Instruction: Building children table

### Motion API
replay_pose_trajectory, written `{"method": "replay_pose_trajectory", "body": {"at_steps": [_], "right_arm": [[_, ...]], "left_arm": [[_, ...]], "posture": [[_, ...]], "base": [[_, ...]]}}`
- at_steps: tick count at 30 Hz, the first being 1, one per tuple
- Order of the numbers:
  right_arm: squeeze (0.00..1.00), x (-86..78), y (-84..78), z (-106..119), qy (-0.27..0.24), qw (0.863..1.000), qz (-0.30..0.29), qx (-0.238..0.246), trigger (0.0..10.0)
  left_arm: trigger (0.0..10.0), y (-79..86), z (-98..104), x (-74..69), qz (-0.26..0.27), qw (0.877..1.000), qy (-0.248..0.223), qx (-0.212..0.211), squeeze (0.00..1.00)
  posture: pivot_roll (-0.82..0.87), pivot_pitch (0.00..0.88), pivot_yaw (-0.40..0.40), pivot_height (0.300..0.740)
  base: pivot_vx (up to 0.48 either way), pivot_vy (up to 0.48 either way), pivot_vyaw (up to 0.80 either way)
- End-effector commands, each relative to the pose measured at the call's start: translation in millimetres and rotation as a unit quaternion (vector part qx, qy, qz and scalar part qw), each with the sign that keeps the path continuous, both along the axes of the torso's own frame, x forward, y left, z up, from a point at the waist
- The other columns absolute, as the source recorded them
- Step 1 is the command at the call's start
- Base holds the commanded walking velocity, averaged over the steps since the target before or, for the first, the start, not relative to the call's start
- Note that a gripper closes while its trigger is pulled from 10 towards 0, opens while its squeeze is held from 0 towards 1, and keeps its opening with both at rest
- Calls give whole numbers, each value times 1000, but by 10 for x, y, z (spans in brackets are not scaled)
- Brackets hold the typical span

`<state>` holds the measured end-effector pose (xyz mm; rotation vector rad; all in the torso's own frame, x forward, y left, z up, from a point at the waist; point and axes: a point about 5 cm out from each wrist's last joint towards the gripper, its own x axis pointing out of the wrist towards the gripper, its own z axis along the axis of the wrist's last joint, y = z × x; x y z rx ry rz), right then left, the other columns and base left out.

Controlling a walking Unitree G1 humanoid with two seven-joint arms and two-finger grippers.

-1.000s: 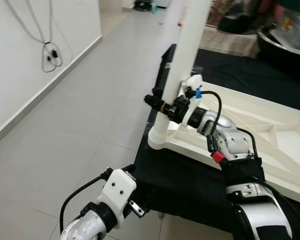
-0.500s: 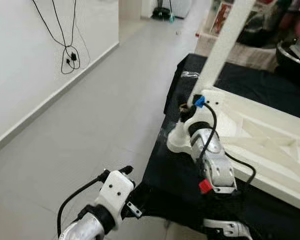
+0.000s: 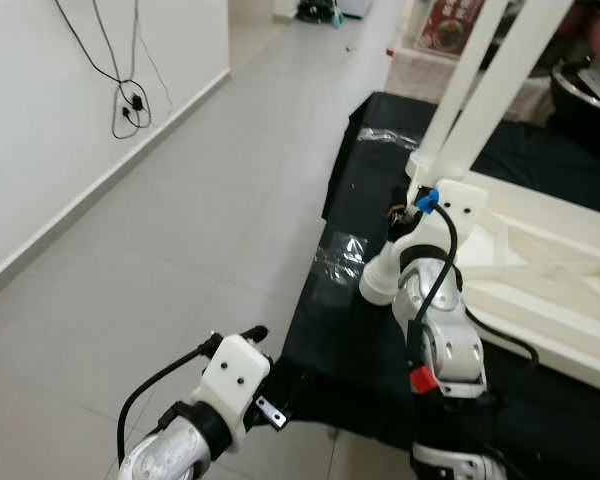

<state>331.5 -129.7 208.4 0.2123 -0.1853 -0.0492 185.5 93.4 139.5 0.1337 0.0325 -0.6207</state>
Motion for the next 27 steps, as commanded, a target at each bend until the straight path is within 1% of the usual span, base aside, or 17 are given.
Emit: {"method": "replay_pose_trajectory", "body": {"at_steps": [1,2,3,6,7,8,10,11,13,14,15,16,20,21,24,26,27], "right_arm": [[0,53,34,64,-33,997,71,16,10000],[0,69,23,97,-48,993,103,19,10000],[0,97,-41,144,-65,991,114,-6,10000],[0,172,-139,202,-61,969,240,1,10000],[0,172,-139,202,-61,969,240,1,10000],[0,166,-145,206,-48,954,297,12,10000],[0,166,-145,206,-48,954,297,12,10000],[0,104,-131,192,-31,925,380,4,10000],[0,-109,-115,93,13,835,548,-41,10000],[0,-185,-117,51,24,802,593,-60,10000],[0,-197,-116,12,33,783,617,-74,10000],[0,-180,-109,-3,35,776,623,-84,10000],[0,-115,-77,-11,34,782,614,-100,10000],[0,-14,-30,7,16,798,592,-115,0],[0,45,-10,21,6,809,576,-117,0],[0,132,-1,58,-6,839,533,-110,0],[0,132,-1,58,-6,839,533,-110,0]], "left_arm": [[10000,-16,-23,-20,-5,1000,8,4,0],[10000,-17,-22,-23,-6,1000,8,5,0],[10000,-17,-23,-23,-5,1000,7,7,0],[10000,-22,-22,-21,-5,1000,7,7,0],[10000,-22,-22,-21,-5,1000,7,7,0],[10000,-24,-22,-21,-5,1000,7,7,0],[10000,-24,-22,-21,-5,1000,7,7,0],[10000,-28,-19,-24,-5,1000,7,7,0],[10000,-28,-15,-44,-5,1000,7,7,0],[10000,-28,-15,-53,-5,1000,8,7,0],[10000,-29,-15,-57,-5,1000,8,6,0],[10000,-31,-16,-58,-5,1000,9,6,0],[10000,-40,-13,-64,-7,1000,8,8,0],[10000,-48,-14,-90,-9,1000,8,10,0],[10000,-50,-15,-100,-9,1000,9,10,0],[10000,-54,-17,-115,-12,1000,10,10,0],[10000,-54,-17,-115,-12,1000,10,10,0]], "posture": [[127,164,-117,740],[127,164,-117,740],[126,164,-117,740],[130,165,-122,740],[130,165,-122,740],[133,168,-121,740],[133,168,-121,740],[144,168,-126,740],[138,165,-128,740],[139,164,-128,740],[141,163,-128,740],[141,163,-128,740],[152,166,-132,740],[155,161,-136,740],[155,161,-136,740],[152,153,-135,740],[152,153,-135,740]], "base": [[0,0,0],[0,0,0],[0,0,0],[0,0,0],[0,0,0],[0,0,0],[0,0,0],[0,0,0],[0,0,0],[0,0,0],[0,0,0],[0,0,0],[0,0,0],[0,0,0],[0,0,0],[0,0,0],[0,0,0]]}}
